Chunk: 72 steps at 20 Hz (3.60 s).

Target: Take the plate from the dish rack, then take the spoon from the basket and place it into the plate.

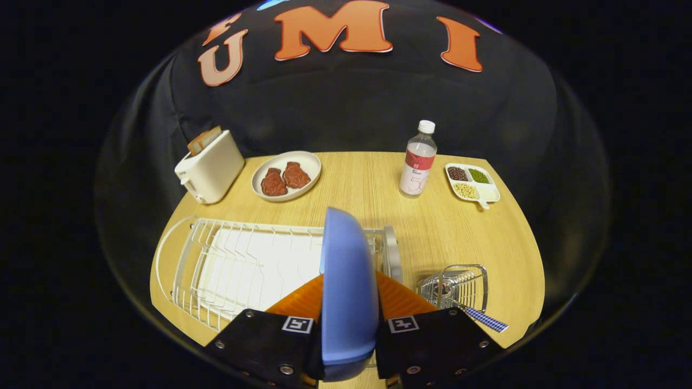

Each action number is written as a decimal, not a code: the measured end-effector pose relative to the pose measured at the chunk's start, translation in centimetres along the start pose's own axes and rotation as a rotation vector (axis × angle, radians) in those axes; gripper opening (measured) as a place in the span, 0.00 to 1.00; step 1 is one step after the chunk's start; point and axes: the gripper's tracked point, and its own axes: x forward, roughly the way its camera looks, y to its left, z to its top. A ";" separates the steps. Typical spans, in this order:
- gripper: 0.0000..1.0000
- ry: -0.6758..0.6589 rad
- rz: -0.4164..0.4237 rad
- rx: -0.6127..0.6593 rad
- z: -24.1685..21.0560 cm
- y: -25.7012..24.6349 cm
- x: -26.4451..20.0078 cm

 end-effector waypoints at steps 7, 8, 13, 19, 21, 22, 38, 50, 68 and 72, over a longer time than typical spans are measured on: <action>0.29 -0.122 0.047 0.109 2.9 -0.7 -5.1; 0.29 -0.139 0.064 0.114 2.7 -0.7 -6.2; 0.29 -0.205 0.140 0.116 -0.2 -1.2 -11.2; 0.29 -0.184 0.212 0.133 -4.9 -2.6 -13.7; 0.29 -0.177 0.233 0.139 -6.5 -3.0 -14.1; 0.29 -0.172 0.246 0.139 -7.4 -3.1 -14.4; 0.29 -0.037 0.344 0.216 -18.7 -2.9 -10.8; 0.33 -0.011 0.348 0.177 -22.1 -3.1 -7.8; 0.66 -0.353 0.135 0.195 -14.3 -9.5 -6.2; 0.77 -0.416 0.027 0.195 -11.5 -12.6 -5.4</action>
